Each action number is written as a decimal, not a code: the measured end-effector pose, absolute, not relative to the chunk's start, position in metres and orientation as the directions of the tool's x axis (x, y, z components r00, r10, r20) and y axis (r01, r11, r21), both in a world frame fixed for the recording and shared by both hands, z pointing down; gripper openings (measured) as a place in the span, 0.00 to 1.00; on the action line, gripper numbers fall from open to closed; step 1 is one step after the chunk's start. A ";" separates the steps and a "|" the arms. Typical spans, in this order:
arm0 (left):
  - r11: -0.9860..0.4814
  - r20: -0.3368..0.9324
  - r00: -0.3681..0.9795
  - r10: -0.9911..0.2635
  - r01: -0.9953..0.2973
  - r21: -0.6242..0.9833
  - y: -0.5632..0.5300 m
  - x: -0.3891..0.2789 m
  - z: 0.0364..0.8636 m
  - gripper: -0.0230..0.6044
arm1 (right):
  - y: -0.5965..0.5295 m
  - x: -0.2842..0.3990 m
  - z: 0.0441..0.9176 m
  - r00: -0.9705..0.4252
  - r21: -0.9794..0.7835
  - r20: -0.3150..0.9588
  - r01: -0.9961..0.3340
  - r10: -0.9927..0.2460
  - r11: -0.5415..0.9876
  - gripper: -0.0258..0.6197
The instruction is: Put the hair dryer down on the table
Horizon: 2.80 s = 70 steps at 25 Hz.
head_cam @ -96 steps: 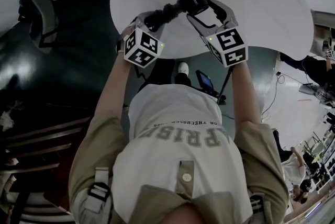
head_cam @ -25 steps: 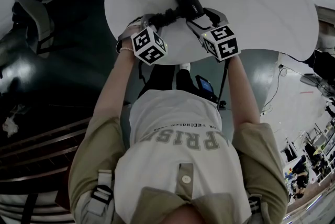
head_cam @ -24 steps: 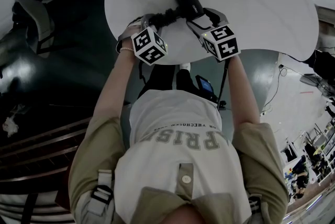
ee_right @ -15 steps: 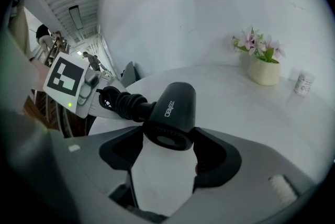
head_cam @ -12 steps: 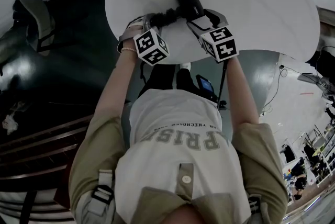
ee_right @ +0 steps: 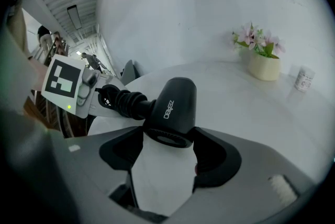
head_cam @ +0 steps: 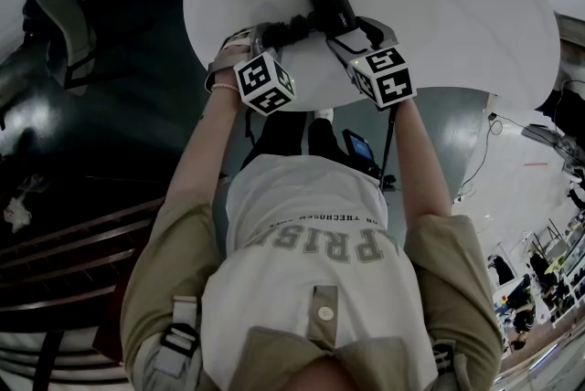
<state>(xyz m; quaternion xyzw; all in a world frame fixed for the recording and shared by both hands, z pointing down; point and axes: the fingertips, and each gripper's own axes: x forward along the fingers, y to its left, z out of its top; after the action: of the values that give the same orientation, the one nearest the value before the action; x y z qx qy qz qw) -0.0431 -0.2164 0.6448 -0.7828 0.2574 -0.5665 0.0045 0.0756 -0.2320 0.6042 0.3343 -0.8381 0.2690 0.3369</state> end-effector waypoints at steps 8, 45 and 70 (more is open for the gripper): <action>-0.860 0.895 0.225 -0.386 -0.439 -0.261 -0.218 -0.047 0.645 0.23 | -0.232 0.074 0.604 -0.552 -0.239 0.740 -0.750 -0.384 0.617 0.51; -0.836 0.929 0.269 -0.256 -0.543 -0.074 -0.174 -0.094 0.638 0.60 | -0.231 0.072 0.605 -0.405 -0.055 0.814 -0.767 -0.416 0.640 0.52; -0.762 0.883 0.314 -0.350 -0.644 -0.073 -0.178 -0.095 0.608 0.60 | -0.241 0.075 0.569 -0.454 -0.048 0.726 -0.782 -0.516 0.621 0.58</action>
<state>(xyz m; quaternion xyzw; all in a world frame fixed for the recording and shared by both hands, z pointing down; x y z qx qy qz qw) -0.0953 -0.1779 0.6080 -0.7967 0.3117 -0.4960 -0.1484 0.0751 -0.2407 0.5694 0.3907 -0.8308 0.1922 0.3467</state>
